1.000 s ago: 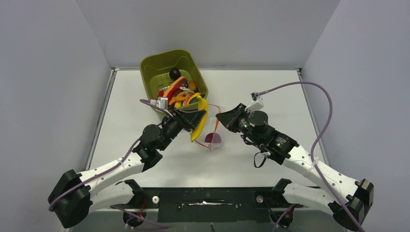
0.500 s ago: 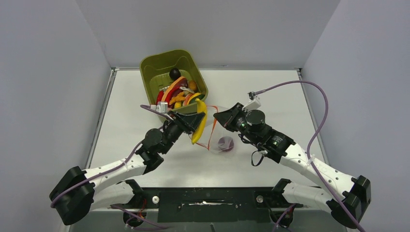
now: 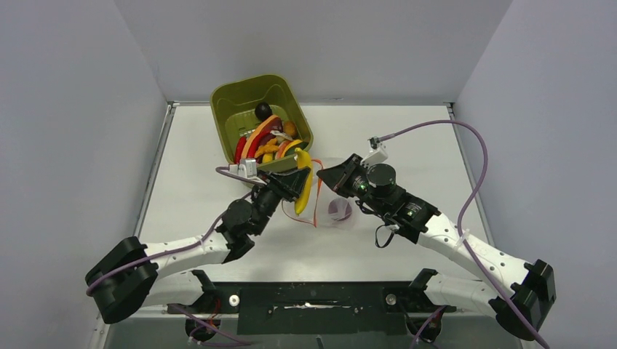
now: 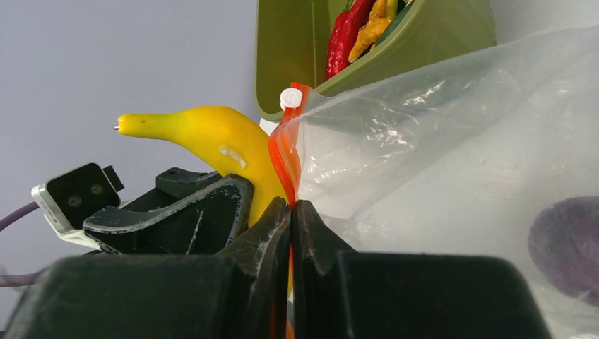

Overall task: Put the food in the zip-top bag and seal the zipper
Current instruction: Place the fake fruit in the zipper food storage bag.

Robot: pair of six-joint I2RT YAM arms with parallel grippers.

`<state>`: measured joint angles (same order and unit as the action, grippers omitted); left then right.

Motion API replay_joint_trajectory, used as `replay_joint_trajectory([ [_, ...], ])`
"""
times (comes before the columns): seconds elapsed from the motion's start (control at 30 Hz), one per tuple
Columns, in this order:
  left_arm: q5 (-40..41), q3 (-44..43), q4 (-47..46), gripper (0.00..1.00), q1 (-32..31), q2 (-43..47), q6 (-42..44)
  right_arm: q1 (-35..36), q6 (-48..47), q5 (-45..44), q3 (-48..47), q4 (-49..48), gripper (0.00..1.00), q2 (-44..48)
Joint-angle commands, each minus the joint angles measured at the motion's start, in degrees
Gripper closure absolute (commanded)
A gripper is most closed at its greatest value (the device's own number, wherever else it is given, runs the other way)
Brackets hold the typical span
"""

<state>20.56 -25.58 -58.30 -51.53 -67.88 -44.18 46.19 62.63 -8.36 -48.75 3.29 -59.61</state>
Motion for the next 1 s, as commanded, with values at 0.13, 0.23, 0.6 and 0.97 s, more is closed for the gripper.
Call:
replay_joint_trajectory([
  [0.13, 7.77, 2.37, -21.51, 0.81, -4.36, -5.67, 18.21, 0.39, 1.35, 1.57, -2.49, -5.68, 1.00, 0.67],
  [0.23, 6.98, 3.60, -27.31, 0.69, -5.64, -8.53, 21.56, 0.33, 1.40, 1.82, -2.41, -5.64, 1.00, 0.82],
  [0.6, 5.74, 0.23, -7.09, 0.34, -7.60, -1.42, 22.57, -0.53, 0.12, -0.51, -1.52, -4.98, 1.00, 2.43],
  [0.97, 11.74, -11.66, 35.56, 0.35, -7.45, 10.54, 19.83, -1.45, -2.68, -3.91, -0.96, -0.83, 1.00, 4.68],
])
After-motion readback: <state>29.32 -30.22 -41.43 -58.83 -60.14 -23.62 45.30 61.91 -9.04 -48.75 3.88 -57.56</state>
